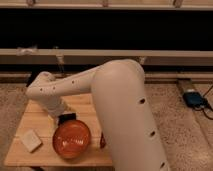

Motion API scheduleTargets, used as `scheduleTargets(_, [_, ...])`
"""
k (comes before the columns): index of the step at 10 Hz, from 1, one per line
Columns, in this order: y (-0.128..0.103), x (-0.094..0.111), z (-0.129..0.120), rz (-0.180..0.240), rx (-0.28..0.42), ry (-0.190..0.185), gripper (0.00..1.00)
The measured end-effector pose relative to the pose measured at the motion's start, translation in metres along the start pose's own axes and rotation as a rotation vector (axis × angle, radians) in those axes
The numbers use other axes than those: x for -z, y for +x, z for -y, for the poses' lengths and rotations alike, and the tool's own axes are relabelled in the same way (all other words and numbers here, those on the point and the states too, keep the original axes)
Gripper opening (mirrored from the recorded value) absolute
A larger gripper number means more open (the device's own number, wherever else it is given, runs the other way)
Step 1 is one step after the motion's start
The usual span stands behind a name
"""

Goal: Place the eraser on the white sponge

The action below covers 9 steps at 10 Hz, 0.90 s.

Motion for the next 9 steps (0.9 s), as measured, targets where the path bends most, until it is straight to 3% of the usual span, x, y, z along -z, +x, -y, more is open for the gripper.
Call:
scheduleTargets(6, [0.051,-0.019,0.025,-0.064,0.081,-0.009,0.8])
scheduleTargets(9, [0.064,-0.027,0.014,-0.073,0.081,-0.044,0.8])
